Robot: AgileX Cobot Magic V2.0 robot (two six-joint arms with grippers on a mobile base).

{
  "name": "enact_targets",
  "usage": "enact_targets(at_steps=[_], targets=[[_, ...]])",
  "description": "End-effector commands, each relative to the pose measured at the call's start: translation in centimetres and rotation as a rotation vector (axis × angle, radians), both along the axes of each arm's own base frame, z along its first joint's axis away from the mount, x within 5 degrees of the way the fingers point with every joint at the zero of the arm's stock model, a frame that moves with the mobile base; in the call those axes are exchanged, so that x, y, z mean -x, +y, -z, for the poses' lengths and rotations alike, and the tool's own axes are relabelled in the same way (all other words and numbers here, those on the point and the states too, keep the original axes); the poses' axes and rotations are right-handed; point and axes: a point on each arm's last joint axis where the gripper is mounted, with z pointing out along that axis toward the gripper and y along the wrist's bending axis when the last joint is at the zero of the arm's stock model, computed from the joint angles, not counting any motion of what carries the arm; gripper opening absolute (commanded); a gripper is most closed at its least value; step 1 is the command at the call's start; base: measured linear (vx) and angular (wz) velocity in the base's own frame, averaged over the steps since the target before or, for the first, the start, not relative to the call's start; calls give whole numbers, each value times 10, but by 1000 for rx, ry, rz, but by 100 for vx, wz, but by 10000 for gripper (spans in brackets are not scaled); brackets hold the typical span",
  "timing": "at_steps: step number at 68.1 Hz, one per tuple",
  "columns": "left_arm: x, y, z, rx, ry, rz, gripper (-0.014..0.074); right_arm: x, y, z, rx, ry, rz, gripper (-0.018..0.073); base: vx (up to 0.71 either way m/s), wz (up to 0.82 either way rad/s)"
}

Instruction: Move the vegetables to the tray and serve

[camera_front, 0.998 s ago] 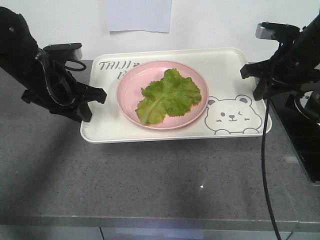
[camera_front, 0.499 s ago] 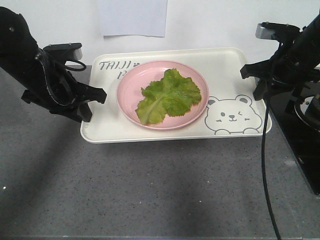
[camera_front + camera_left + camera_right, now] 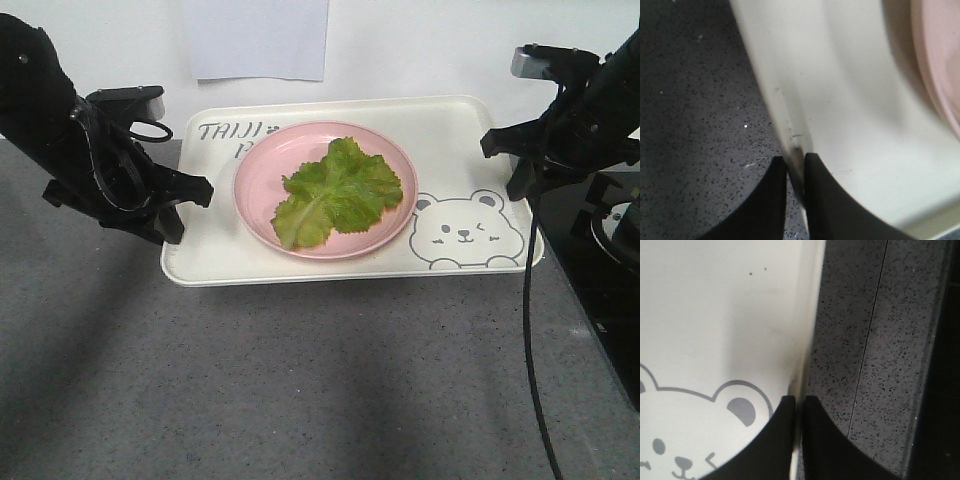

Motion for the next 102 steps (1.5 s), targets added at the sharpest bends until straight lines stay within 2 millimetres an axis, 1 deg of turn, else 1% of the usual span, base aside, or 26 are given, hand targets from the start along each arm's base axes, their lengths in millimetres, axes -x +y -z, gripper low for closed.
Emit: enact_targets(at_steps=[1,102], targets=[[10,-13,-36,130,-121,33,-6,16,15,-32,-101,-61,-54,-6,5,-1],[10,-13,-36,130,-121,33,-6,16,15,-32,-101,-61,-54,-6,2,0]])
